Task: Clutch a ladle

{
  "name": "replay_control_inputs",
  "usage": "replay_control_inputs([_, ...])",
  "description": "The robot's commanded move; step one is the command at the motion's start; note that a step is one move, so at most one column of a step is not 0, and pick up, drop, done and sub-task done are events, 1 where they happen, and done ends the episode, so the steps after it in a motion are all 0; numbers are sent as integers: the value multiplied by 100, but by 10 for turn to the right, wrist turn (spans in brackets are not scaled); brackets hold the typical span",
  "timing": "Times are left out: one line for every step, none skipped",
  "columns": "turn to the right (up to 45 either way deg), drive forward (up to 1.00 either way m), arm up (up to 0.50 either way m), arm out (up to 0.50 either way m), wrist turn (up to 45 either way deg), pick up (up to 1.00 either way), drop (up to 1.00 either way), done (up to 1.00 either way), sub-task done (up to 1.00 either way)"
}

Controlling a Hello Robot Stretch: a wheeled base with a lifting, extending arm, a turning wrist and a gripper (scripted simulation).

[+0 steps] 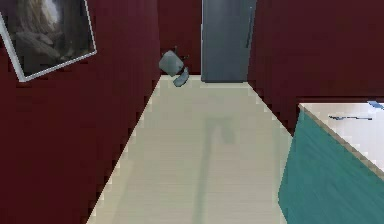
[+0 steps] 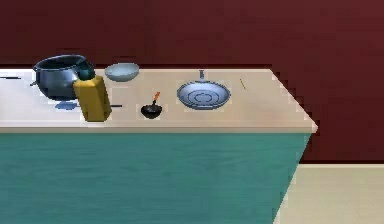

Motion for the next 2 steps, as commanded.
replay_control_inputs([0, 0, 50, 0, 0, 0, 0, 0, 0])
replay_control_inputs([0, 0, 38, 0, 0, 0, 0, 0, 0])
